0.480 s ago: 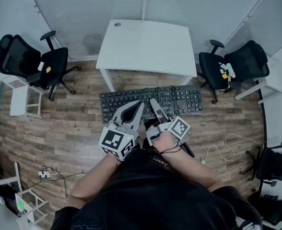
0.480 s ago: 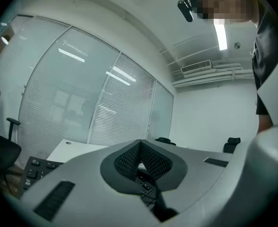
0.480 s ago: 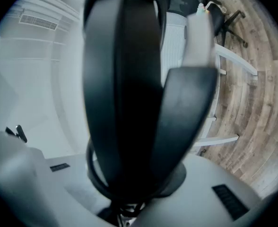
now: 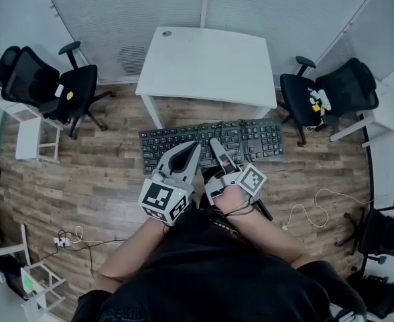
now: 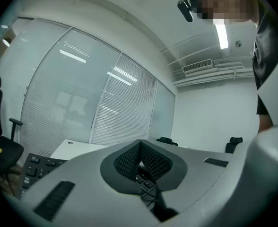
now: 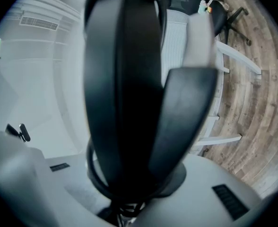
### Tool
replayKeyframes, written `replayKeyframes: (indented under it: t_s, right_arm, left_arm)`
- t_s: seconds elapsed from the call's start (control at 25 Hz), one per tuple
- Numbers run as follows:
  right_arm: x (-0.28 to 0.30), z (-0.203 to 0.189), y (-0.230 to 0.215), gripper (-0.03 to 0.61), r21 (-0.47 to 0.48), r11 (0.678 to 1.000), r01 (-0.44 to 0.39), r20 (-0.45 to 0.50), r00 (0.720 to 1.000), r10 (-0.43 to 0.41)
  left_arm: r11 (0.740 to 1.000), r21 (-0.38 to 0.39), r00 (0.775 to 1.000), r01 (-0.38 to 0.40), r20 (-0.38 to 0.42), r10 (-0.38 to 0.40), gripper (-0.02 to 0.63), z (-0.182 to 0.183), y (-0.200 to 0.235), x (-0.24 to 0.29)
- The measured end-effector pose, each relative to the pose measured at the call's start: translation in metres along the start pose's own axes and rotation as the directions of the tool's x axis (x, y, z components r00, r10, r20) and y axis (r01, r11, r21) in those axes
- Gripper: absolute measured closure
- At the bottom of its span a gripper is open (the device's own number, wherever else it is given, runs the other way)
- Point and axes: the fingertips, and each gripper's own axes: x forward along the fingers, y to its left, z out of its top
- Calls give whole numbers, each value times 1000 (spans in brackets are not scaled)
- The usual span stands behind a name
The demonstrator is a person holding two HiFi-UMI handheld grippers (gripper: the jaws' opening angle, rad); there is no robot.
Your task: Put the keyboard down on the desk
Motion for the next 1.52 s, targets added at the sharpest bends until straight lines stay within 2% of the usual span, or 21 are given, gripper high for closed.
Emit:
replayKeyframes:
  t_s: [0.4,0.68,0.96,1.2,1.36,1.52]
  right_arm:
    - [3,20,-12,480,-11,1000,21,5,1000,-21]
    - [9,58,-35,480,1,998,55,32,998,-55]
    - [35,126,-58,480,-17,997,81,46,996,-80]
    - [81,185,-62,480,-51,998,43,23,999,-42]
    - [92,228,-69,480,-48,997,53,22,998,-52]
    - [95,251,-81,480,-32,997,67,29,997,-66]
  left_arm:
    - [1000,0,1000,-6,-22,6,598,-8,0,20]
    - [1000,-14,999,4,-46,-5,598,-13,4,57]
    - [1000,-18,999,9,-43,-10,598,-12,16,127]
    - [1000,-15,1000,6,-20,-6,598,3,35,196]
    - [1000,-16,1000,10,-14,-10,598,9,30,242]
    - [1000,-11,999,16,-29,-17,598,6,26,267]
